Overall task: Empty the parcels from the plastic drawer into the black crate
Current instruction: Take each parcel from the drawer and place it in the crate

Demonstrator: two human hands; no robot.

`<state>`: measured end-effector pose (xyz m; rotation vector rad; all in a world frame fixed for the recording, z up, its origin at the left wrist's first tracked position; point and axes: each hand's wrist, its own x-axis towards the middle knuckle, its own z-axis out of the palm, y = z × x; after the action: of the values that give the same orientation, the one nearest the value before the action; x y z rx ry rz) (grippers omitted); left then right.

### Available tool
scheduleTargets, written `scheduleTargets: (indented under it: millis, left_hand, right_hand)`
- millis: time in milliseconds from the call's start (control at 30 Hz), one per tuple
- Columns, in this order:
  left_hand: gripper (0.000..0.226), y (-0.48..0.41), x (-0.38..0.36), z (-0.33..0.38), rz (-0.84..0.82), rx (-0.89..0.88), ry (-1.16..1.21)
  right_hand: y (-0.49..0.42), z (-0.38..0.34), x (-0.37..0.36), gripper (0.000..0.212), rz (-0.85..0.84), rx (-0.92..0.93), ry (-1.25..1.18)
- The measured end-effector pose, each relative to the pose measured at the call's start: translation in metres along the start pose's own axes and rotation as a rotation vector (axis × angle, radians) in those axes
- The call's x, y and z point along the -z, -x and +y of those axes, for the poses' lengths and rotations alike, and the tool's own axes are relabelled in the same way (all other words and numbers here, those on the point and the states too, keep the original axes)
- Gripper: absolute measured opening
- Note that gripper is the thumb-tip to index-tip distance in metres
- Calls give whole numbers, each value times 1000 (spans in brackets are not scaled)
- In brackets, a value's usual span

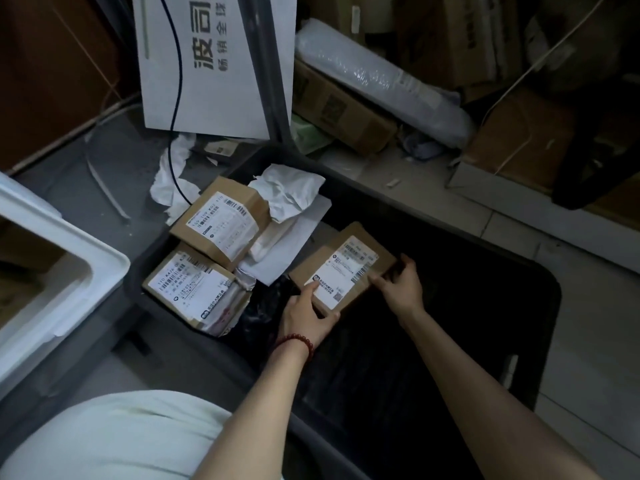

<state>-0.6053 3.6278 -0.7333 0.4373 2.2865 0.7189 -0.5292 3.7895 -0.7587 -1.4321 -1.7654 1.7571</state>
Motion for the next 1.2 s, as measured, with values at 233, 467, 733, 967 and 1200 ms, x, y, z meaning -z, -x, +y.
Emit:
scheduleTargets:
  millis: [233,467,733,967,1200]
  left_hand:
    - [80,-6,5,-5,113,-62,-282]
    - [80,-3,6,1,25,-44,-557]
    - [67,29,34,-9,115,-102,-660]
    - [51,73,81,-17,383,-70,-583]
    - [45,131,171,-20,696,-94,-483]
  right_hand:
    - [-21,-30,-15,73,45,147,254]
    - [-19,-22,-7,81,-38,119,509]
    - [18,-27,-11,93,-107,403,1140]
    - [77,-63,-45,60,-122,700,1141]
    - [147,-120,-104,63,-203,941,1079]
